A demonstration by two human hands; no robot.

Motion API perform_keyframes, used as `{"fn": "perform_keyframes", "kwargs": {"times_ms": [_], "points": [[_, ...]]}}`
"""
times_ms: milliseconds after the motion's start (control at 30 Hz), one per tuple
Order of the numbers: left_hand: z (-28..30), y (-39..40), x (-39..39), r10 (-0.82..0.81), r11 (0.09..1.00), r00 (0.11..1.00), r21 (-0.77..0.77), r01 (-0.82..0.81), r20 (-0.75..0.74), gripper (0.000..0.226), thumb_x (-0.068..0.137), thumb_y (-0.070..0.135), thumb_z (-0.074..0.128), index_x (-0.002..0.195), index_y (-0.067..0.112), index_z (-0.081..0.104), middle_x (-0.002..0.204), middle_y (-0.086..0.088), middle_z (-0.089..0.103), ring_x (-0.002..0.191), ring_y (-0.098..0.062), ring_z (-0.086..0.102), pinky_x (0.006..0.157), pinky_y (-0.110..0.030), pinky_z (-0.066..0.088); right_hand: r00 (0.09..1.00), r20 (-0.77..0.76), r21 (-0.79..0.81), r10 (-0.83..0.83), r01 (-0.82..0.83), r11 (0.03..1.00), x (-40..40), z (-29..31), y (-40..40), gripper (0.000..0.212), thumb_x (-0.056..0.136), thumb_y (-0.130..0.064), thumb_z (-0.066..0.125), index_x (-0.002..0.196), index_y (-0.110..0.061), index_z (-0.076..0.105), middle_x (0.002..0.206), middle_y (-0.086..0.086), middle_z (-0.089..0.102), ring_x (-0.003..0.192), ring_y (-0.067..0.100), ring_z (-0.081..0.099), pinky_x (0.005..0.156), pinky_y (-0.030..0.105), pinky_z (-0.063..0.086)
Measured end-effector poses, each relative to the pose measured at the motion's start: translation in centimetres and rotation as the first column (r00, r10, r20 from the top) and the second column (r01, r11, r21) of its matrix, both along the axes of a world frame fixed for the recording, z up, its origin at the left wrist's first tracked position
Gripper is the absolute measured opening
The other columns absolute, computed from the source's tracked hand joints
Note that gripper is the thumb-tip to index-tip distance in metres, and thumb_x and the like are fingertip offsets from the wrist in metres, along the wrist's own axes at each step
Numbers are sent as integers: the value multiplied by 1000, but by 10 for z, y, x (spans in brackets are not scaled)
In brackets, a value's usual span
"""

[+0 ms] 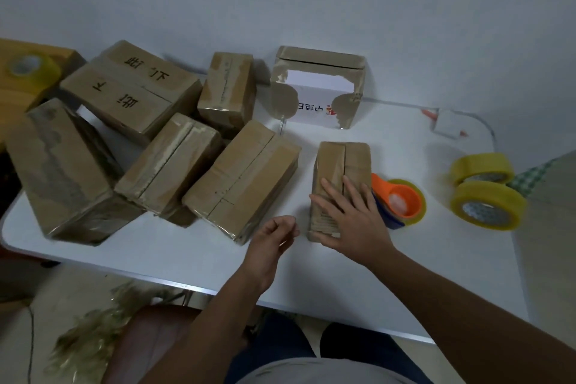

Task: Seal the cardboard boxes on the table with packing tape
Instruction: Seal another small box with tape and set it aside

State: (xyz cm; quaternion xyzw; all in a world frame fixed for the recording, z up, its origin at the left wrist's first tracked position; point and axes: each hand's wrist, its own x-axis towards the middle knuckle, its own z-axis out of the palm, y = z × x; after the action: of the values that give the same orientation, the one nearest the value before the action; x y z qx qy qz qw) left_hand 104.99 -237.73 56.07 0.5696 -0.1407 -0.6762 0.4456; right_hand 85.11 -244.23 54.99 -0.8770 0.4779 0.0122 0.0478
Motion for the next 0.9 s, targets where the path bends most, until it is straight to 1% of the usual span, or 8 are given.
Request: {"fn": "perform_keyframes", "kwargs": {"times_ms": [167, 267, 333, 433, 533, 667, 767, 900], "points": [[-4, 3, 3, 3, 1000, 999, -24, -2, 44, 12, 94, 14, 64, 103, 8, 69, 89, -1, 69, 90, -15, 66, 93, -27, 53, 999, -42, -14, 19, -19, 1000, -2, -4, -1, 75, 87, -76, 33, 152, -41, 20, 164, -7, 7, 150, 32, 5, 117, 59, 13], [-7, 2, -3, 31, 1000, 994, -10, -30, 103, 11, 95, 15, 64, 99, 6, 70, 86, -5, 67, 89, -17, 61, 94, -29, 52, 998, -52, -21, 18, -19, 1000, -2, -5, -1, 76, 87, -77, 30, 153, -41, 17, 164, -7, 6, 150, 32, 4, 117, 59, 13], [-10, 0, -11, 25, 1000, 989, -16, -23, 148, 11, 96, 16, 63, 97, 7, 68, 88, -8, 64, 90, -20, 58, 97, -34, 50, 999, -37, -27, 15, -16, 1000, -3, -5, -1, 76, 87, -78, 31, 152, -41, 19, 163, -7, 8, 150, 31, 5, 117, 59, 13], [-14, -5, -19, 35, 999, 980, -47, -26, 195, 12, 97, 18, 61, 101, 7, 66, 88, -3, 67, 91, -18, 61, 92, -30, 50, 1000, -22, -39, 19, -20, 999, -3, -6, -1, 75, 87, -76, 35, 152, -40, 22, 163, -7, 10, 150, 32, 7, 116, 59, 14], [-20, -12, -28, 20, 997, 970, -71, -2, 243, 11, 98, 19, 60, 100, 9, 64, 92, 0, 66, 94, -17, 61, 93, -29, 49, 1000, -5, -56, 21, -21, 998, -2, -6, -1, 74, 87, -75, 36, 151, -39, 25, 163, -6, 10, 150, 32, 9, 116, 59, 15], [-27, -15, -45, -9, 999, 962, -46, 23, 273, 10, 100, 19, 56, 93, 15, 61, 91, 5, 67, 87, -8, 62, 75, -19, 50, 1000, -8, -64, 28, -28, 998, -2, -6, -2, 74, 88, -74, 35, 151, -37, 26, 163, -5, 12, 150, 33, 9, 115, 60, 15], [-32, -15, -50, -19, 1000, 961, -7, 22, 276, 11, 102, 24, 52, 98, 19, 61, 103, 1, 66, 95, -13, 61, 79, -23, 49, 999, -13, -57, 31, -31, 998, -1, -6, -2, 75, 87, -74, 35, 152, -37, 24, 163, -3, 11, 149, 34, 11, 115, 60, 15], [-35, -17, -54, -41, 999, 957, 19, 38, 286, 9, 105, 29, 45, 109, 26, 52, 119, 0, 56, 110, -17, 57, 84, -25, 48, 998, -47, -31, 34, -35, 999, -2, -5, -3, 83, 83, -72, 46, 153, -37, 19, 164, -2, 8, 149, 36, 10, 114, 62, 17]]}}
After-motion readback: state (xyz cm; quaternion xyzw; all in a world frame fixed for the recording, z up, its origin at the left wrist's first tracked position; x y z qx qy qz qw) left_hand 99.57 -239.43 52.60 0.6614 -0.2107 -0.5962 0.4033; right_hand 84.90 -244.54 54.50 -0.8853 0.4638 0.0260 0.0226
